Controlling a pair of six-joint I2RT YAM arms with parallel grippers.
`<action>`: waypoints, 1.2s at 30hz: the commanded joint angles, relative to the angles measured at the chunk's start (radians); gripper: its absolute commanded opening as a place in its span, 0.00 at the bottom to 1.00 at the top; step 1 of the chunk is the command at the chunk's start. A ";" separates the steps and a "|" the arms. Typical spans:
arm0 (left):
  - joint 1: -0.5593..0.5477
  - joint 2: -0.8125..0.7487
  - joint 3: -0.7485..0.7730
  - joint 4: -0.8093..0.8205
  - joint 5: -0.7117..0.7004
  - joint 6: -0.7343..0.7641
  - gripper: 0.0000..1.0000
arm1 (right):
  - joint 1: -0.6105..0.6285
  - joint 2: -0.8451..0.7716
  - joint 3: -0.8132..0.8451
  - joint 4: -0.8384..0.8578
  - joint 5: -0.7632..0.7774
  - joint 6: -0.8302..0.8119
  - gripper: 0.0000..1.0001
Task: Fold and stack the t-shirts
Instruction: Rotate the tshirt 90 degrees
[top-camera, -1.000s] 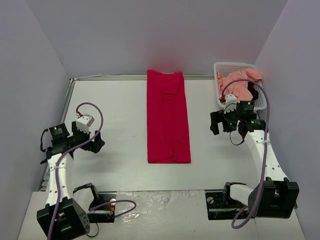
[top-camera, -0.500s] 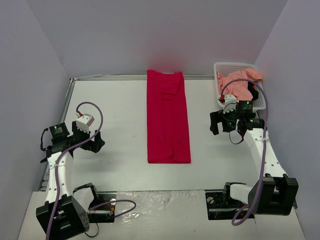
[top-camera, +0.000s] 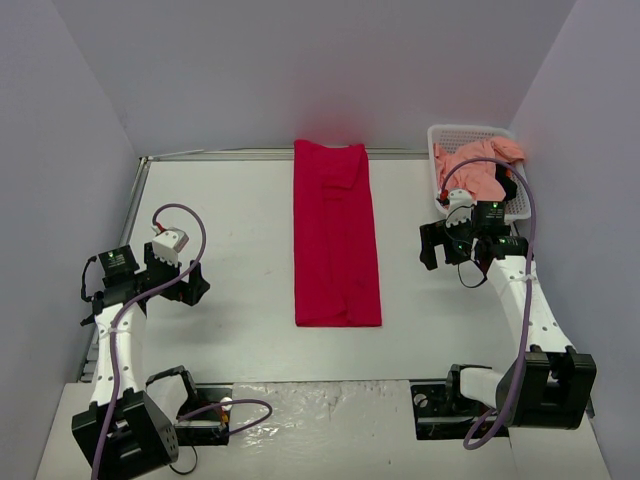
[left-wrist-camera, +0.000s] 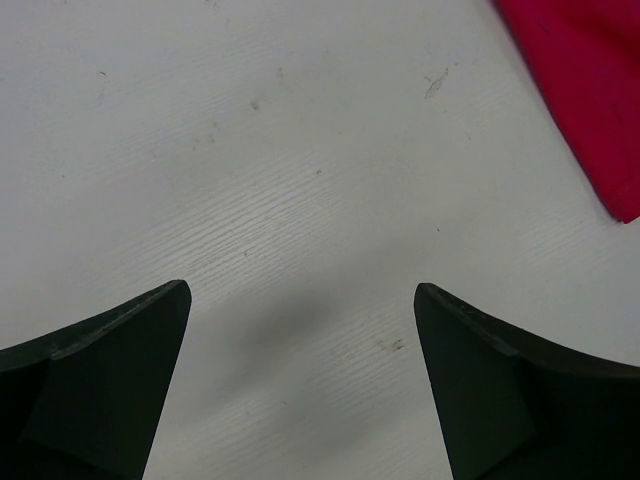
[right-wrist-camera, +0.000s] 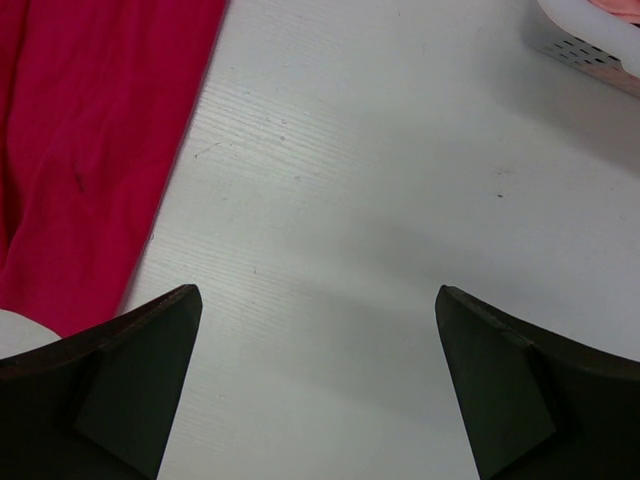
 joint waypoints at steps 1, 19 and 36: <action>0.008 -0.022 0.043 -0.012 0.027 0.019 0.94 | -0.007 -0.026 0.019 0.000 0.002 0.007 1.00; 0.006 -0.027 0.049 -0.051 0.072 0.075 0.94 | -0.007 -0.091 0.003 0.000 -0.015 -0.005 1.00; -0.422 -0.025 0.078 -0.115 -0.039 0.232 0.94 | -0.004 -0.007 0.023 -0.037 0.042 0.004 1.00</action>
